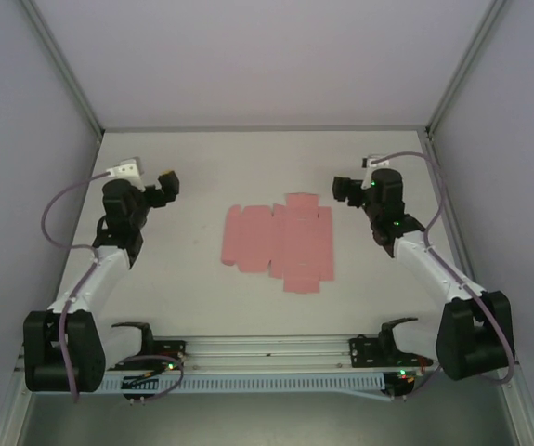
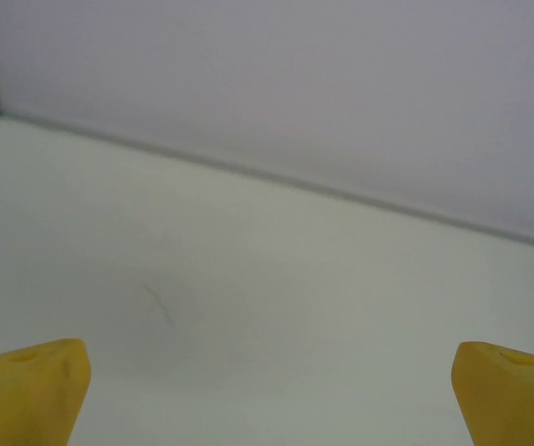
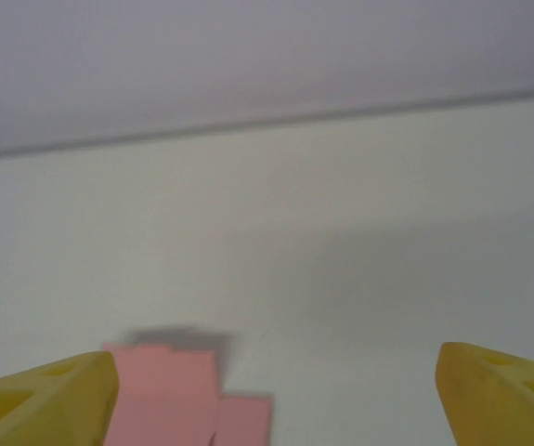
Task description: Assemble paper box
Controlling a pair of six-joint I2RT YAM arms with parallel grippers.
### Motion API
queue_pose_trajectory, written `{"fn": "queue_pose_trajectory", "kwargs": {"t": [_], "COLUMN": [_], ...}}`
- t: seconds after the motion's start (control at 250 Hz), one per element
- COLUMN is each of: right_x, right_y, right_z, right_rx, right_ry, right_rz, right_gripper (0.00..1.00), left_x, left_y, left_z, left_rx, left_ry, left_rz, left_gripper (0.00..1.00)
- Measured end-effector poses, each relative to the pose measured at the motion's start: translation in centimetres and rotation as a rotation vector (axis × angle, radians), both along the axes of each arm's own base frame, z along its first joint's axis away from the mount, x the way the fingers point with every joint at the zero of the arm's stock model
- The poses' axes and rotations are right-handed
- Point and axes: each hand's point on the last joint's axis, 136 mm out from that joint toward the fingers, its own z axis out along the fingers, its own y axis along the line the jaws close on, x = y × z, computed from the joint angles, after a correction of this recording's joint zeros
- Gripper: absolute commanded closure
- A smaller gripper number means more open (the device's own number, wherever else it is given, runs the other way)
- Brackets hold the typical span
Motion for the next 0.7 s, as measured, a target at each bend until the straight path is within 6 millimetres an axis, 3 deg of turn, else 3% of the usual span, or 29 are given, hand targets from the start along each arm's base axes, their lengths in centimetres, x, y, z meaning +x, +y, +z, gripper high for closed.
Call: {"fn": "queue_pose_trajectory", "kwargs": {"t": [0.18,0.319,0.435,0.699], "right_x": [-2.4,-3.4,-3.5,-4.0], "right_y": [5.4,6.0,6.0,5.6], "right_z": [-7.3,-12.3,-14.5,-17.3], "right_rx": [0.028,0.005,-0.011,-0.022], "right_ry": [0.333,0.52,0.591,0.667], "right_rz": [0.111,0.095,0.078,0.042], "right_gripper": [0.37,0.45,0.55,0.66], "left_x": [-2.0,-3.9,-5.1,-5.7], "left_y": [-5.2,-8.4,-10.3,-14.4], "left_z": [-4.5,-9.7,-12.9,-15.2], "left_rx": [-0.107,-0.143,-0.153,-0.167], "left_ry": [0.263,0.475,0.616,0.74], "left_rz": [-0.168,-0.272,-0.332,-0.452], "left_gripper": [0.0,0.0,0.0,0.03]}}
